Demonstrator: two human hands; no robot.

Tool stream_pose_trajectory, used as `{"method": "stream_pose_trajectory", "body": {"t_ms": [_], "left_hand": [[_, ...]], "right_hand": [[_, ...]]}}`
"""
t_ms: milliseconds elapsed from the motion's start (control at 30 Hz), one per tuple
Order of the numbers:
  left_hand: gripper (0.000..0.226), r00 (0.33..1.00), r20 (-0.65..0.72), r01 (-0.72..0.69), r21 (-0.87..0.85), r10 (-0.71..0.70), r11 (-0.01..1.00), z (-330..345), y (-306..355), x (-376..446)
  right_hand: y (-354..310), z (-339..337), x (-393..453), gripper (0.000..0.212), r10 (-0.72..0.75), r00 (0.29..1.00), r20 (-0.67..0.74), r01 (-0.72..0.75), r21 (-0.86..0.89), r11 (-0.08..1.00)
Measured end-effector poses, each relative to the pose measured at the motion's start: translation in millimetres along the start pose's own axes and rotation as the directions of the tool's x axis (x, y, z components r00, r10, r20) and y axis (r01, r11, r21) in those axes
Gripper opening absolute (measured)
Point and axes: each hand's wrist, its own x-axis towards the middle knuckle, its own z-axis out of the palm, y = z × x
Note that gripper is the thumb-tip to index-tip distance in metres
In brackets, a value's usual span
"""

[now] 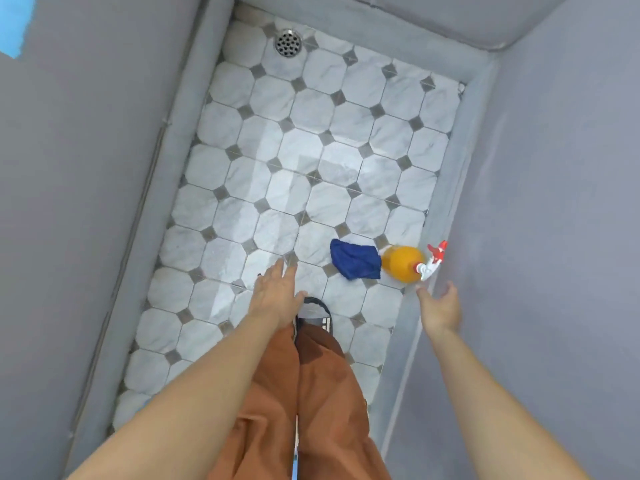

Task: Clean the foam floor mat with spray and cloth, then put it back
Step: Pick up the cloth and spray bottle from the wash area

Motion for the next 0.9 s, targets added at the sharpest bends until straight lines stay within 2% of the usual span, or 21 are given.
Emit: {"method": "stream_pose_trajectory", "body": {"t_ms": [100, 200, 333, 500, 600, 667, 767, 833, 900], "left_hand": [[0.061, 0.996, 0.009, -0.092, 0.096, 0.091, 0.991, 16, 22, 52], [0.050, 0.992, -0.034, -0.119, 0.079, 0.122, 0.990, 38, 36, 109], [0.038, 0.978, -0.056, -0.192, 0.156, 0.202, 0.969, 76, 54, 191], [0.037, 0.977, -0.008, -0.210, 0.174, 0.215, 0.962, 132, 77, 277], [0.050, 0.960, 0.063, -0.276, 0.404, 0.274, 0.872, 169, 84, 306], [0.055, 0.970, 0.047, -0.229, 0.494, 0.237, 0.839, 187, 85, 313], [0.026, 0.986, 0.128, -0.150, 0.404, 0.107, 0.902, 196, 81, 315], [0.021, 0.966, 0.248, -0.131, 0.223, 0.074, 0.966, 191, 75, 308], [0.019, 0.959, 0.265, -0.112, 0.021, 0.102, 0.993, 174, 71, 293]], "right_hand": [[4, 18, 44, 0.068, -0.032, 0.999, -0.040, 0.034, 0.053, 0.998], [11, 39, 87, 0.052, -0.074, 0.994, -0.084, 0.087, 0.160, 0.983], [27, 65, 134, 0.044, -0.090, 0.977, -0.192, 0.157, 0.370, 0.916], [42, 94, 183, 0.029, -0.159, 0.945, -0.285, 0.281, 0.462, 0.841], [46, 105, 199, 0.021, -0.146, 0.930, -0.337, 0.310, 0.505, 0.805], [50, 110, 201, 0.016, -0.080, 0.944, -0.320, 0.255, 0.553, 0.794], [60, 116, 198, 0.020, 0.042, 0.976, -0.213, 0.106, 0.636, 0.765], [60, 115, 194, 0.028, 0.056, 0.984, -0.171, 0.067, 0.638, 0.768], [51, 106, 183, 0.026, 0.078, 0.988, -0.132, 0.023, 0.631, 0.775]]}}
